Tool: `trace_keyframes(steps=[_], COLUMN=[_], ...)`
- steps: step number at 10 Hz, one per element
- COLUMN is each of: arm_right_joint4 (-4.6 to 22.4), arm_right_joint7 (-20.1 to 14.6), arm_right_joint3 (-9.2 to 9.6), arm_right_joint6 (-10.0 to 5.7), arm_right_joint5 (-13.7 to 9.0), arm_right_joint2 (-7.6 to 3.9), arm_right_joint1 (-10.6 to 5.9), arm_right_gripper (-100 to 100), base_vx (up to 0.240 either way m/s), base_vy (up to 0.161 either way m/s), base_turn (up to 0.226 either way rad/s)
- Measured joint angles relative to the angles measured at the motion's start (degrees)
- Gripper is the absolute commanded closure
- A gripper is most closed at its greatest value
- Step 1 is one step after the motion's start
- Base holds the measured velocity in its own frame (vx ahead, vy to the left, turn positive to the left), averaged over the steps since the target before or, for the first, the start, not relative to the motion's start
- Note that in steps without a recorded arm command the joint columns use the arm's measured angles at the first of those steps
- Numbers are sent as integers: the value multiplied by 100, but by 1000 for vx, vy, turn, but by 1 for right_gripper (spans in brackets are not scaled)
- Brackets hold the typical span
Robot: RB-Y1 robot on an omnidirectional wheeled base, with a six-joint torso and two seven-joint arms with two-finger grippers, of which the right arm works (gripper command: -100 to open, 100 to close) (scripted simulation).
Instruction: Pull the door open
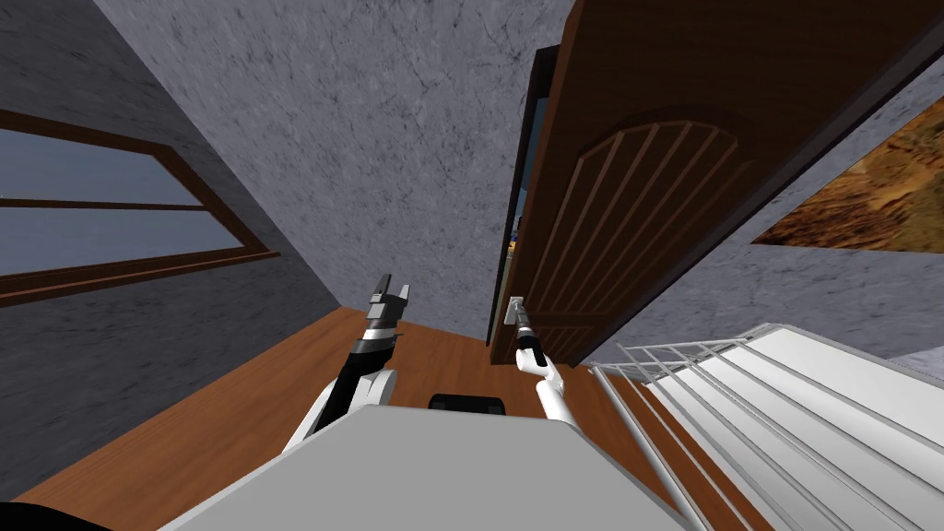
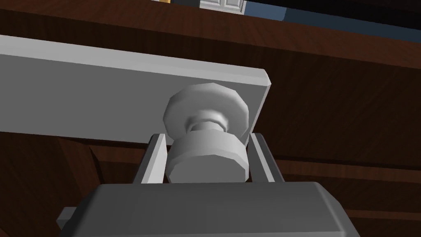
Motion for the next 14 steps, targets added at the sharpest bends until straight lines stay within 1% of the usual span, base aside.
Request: trace_keyframes(steps=[1,2,3,4,5,7,8,9,12,14], arm_right_joint4=[-18,-19,-54,-90,-120,-168,-191,-237,-282,-368], arm_right_joint7=[-140,-297,-407,-539,-636,-947,-1075,-1225,-1590,-1901], arm_right_joint3=[37,83,109,143,172,286,320,366,465,563], arm_right_joint6=[1,-17,-13,-9,-3,-29,-26,-11,-30,-33], arm_right_joint5=[-91,-229,-302,-430,-500,-806,-892,-1027,-1292,-1589], arm_right_joint2=[2,7,17,40,48,46,65,69,89,101], arm_right_joint1=[7,16,42,63,79,126,132,153,183,227], arm_right_gripper=[100,100,100,100,100,100,100,100,100,100], base_vx=[-27,-21,-26,-24,-19,-20,-19,-17,-16,-16], base_vy=[-38,-31,-40,-37,-43,-64,-48,-35,-42,-64], base_turn=[51,36,68,37,64,75,64,37,53,68])
